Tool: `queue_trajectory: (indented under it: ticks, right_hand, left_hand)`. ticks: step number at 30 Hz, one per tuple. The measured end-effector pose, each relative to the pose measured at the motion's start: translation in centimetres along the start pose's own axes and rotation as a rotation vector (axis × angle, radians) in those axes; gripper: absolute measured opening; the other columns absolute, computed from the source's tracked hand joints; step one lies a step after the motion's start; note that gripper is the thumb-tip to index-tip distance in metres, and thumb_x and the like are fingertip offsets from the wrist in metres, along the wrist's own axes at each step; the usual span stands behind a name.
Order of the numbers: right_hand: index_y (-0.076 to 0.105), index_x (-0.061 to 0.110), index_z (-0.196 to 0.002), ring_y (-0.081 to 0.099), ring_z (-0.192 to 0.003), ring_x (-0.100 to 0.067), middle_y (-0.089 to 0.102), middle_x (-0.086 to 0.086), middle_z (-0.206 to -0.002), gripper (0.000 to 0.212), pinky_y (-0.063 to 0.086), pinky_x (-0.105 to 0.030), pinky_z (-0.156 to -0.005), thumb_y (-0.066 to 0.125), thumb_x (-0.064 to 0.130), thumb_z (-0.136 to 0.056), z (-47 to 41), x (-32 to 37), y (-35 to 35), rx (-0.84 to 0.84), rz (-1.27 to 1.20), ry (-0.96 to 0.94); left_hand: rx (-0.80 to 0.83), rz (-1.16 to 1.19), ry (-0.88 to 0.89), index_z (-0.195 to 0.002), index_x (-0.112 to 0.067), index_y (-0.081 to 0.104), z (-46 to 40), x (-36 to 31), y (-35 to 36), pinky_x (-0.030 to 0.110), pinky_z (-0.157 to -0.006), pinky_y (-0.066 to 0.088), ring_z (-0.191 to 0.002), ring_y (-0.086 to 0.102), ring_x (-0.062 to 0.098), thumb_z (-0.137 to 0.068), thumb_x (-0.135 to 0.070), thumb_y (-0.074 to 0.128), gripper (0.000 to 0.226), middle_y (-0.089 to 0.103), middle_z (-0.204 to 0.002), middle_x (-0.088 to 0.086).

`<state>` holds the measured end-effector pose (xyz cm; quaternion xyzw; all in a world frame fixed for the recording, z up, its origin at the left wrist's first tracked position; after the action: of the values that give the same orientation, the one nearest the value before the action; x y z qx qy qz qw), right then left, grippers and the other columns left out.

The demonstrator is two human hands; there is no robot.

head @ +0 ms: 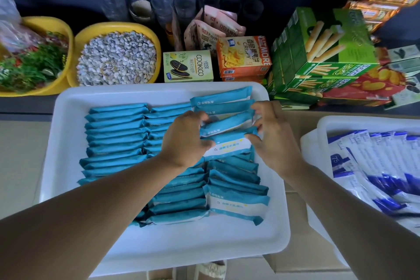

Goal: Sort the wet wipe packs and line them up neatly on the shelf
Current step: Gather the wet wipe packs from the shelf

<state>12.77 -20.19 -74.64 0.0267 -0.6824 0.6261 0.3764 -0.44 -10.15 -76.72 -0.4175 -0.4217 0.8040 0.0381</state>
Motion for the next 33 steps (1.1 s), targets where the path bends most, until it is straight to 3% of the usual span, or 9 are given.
queue_trajectory:
  ticks: [4, 6, 9, 12, 17, 21, 24, 27, 33]
  right_hand:
    - [0.048, 0.012, -0.128, 0.062, -0.091, -0.022, 0.044, -0.009, -0.128, 0.074, 0.055, -0.034, -0.074, 0.085, 0.011, -0.065, 0.2, 0.9, 1.0, 0.1, 0.166, -0.069]
    - [0.059, 0.01, -0.107, 0.06, -0.09, -0.025, 0.057, -0.008, -0.11, 0.06, 0.052, -0.032, -0.068, 0.089, 0.016, -0.055, 0.5, 1.5, 1.7, 0.12, 0.339, -0.142]
    - [0.06, 0.006, -0.087, 0.059, -0.079, -0.029, 0.065, -0.01, -0.081, 0.043, 0.043, -0.029, -0.062, 0.089, 0.014, -0.056, 0.3, 1.6, 1.2, 0.087, 0.341, -0.144]
    - [0.059, 0.004, -0.097, 0.058, -0.088, -0.027, 0.065, -0.011, -0.092, 0.033, 0.034, -0.026, -0.068, 0.079, 0.015, -0.074, 0.1, 1.9, 0.7, 0.108, 0.225, -0.11]
    - [0.057, 0.01, -0.106, 0.058, -0.087, -0.021, 0.062, -0.005, -0.092, 0.027, 0.045, -0.031, -0.07, 0.067, 0.025, -0.086, 0.0, 3.2, 0.9, 0.176, 0.049, -0.113]
    - [0.058, 0.008, -0.114, 0.058, -0.092, -0.019, 0.064, -0.004, -0.099, 0.032, 0.045, -0.028, -0.072, 0.053, 0.03, -0.091, -1.6, 2.7, -1.2, 0.003, -0.078, -0.039]
    - [0.058, 0.004, -0.114, 0.053, -0.104, -0.034, 0.06, -0.014, -0.109, 0.039, 0.042, -0.042, -0.085, 0.072, 0.018, -0.08, -3.2, 2.0, -0.4, -0.015, 0.272, -0.066]
    - [0.059, 0.005, -0.105, 0.055, -0.096, -0.033, 0.059, -0.013, -0.102, 0.055, 0.04, -0.041, -0.084, 0.086, 0.022, -0.061, -3.8, 1.5, 1.8, 0.068, 0.496, -0.04]
    - [0.067, 0.008, -0.076, 0.06, -0.073, -0.032, 0.058, -0.01, -0.077, 0.046, 0.046, -0.038, -0.069, 0.094, 0.015, -0.039, -2.3, 2.0, 2.3, -0.006, 0.563, -0.144]
  left_hand:
    - [0.081, -0.184, 0.016, -0.115, -0.019, 0.059, 0.4, -0.4, 1.6, 0.03, -0.074, 0.047, -0.095, 0.06, 0.021, -0.081, -0.027, 0.073, 0.037, 0.063, -0.108, -0.002]
    - [0.104, -0.201, -0.011, -0.117, -0.019, 0.056, 0.5, -0.1, 2.2, 0.032, -0.072, 0.05, -0.09, 0.062, 0.024, -0.082, -0.027, 0.071, 0.04, 0.066, -0.101, 0.002]
    - [0.133, -0.218, 0.011, -0.13, -0.028, 0.049, 0.7, -0.3, 2.5, 0.038, -0.077, 0.054, -0.092, 0.064, 0.023, -0.084, -0.028, 0.069, 0.051, 0.067, -0.106, 0.001]
    - [0.12, -0.245, 0.04, -0.133, -0.031, 0.047, 0.7, -0.7, 1.7, 0.034, -0.076, 0.052, -0.093, 0.064, 0.023, -0.085, -0.032, 0.068, 0.052, 0.068, -0.106, 0.0]
    - [0.1, -0.309, 0.07, -0.133, -0.03, 0.048, 0.8, -0.9, -1.0, 0.033, -0.081, 0.046, -0.102, 0.062, 0.022, -0.085, -0.038, 0.067, 0.052, 0.067, -0.112, -0.001]
    - [0.1, -0.379, 0.022, -0.135, -0.029, 0.045, 1.1, 1.3, -3.4, 0.033, -0.079, 0.043, -0.104, 0.061, 0.025, -0.088, -0.039, 0.063, 0.051, 0.066, -0.11, 0.003]
    - [0.109, -0.386, -0.023, -0.136, -0.027, 0.044, 1.4, 3.3, -4.6, 0.031, -0.077, 0.044, -0.104, 0.061, 0.024, -0.088, -0.041, 0.062, 0.053, 0.066, -0.113, 0.002]
    - [0.115, -0.384, -0.055, -0.14, -0.027, 0.042, 1.7, 4.6, -5.2, 0.031, -0.08, 0.044, -0.106, 0.06, 0.024, -0.088, -0.041, 0.062, 0.057, 0.063, -0.122, 0.003]
    - [0.124, -0.418, -0.127, -0.143, -0.031, 0.036, 2.4, 7.2, -5.6, 0.033, -0.082, 0.046, -0.105, 0.061, 0.025, -0.089, -0.04, 0.061, 0.06, 0.059, -0.131, 0.002]
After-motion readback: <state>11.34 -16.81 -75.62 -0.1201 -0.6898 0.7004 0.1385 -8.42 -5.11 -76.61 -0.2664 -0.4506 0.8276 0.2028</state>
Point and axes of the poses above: each hand's wrist, its own z-axis away from the middle knuckle, its own y-axis out of the palm, x = y × z, the point moved 10 cm from there along -z, towards the middle knuckle
